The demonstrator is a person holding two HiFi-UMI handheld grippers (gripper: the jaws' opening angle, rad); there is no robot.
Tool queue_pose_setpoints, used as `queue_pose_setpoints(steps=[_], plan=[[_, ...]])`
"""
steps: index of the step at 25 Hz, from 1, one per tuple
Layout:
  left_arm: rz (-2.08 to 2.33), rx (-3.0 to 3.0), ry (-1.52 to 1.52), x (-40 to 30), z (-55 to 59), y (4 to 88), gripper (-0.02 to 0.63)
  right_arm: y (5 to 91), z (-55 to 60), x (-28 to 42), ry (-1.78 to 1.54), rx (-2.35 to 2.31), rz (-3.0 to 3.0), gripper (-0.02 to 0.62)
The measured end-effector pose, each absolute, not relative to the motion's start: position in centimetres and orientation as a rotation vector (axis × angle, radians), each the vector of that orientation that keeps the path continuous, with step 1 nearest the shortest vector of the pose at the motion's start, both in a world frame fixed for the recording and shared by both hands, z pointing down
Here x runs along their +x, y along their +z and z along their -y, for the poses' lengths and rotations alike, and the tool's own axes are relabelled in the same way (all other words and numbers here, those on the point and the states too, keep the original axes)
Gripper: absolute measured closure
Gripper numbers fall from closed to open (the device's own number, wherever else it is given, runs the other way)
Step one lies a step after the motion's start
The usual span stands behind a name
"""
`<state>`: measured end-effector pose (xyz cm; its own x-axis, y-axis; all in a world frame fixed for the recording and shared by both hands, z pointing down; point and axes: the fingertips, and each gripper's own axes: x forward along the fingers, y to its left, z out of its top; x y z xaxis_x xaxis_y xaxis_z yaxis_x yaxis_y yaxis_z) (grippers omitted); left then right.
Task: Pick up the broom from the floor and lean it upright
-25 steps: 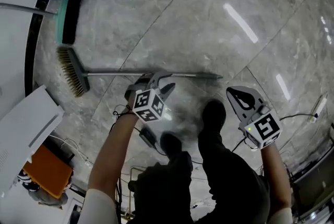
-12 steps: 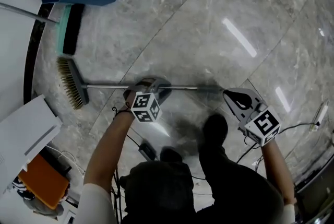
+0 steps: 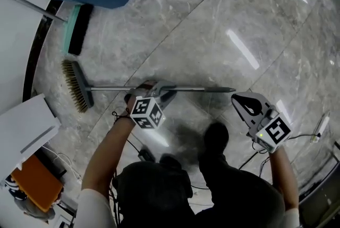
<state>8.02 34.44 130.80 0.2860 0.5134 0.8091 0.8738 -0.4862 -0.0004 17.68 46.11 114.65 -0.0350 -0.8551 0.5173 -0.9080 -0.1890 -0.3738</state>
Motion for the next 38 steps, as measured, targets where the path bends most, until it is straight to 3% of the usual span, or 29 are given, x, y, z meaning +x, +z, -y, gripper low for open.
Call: queue_pose_setpoints(steps=[8,14,27,38], plan=[[1.024,-2.326,-0.977,14.1,-31.7,122.5,0.532,106.4,-43.8,19.8,0.94,2.113,2.039,0.592],[0.857,-2.415,-0.927,14.8,-29.2,112.1,0.535,98.9,-42.4,20.1,0.975,2.134,2.017,0.592],[0.243,-2.684,-0.941,8.5,-20.4,91.0,0.54,79.5,-36.5,15.0,1.049,2.075,2.079,0.592],[-0.264,-2.908,-0.927,0.4,-11.0,80.9,0.54,71.2,-30.2,7.7,1.086,1.895,2.146,0.592]])
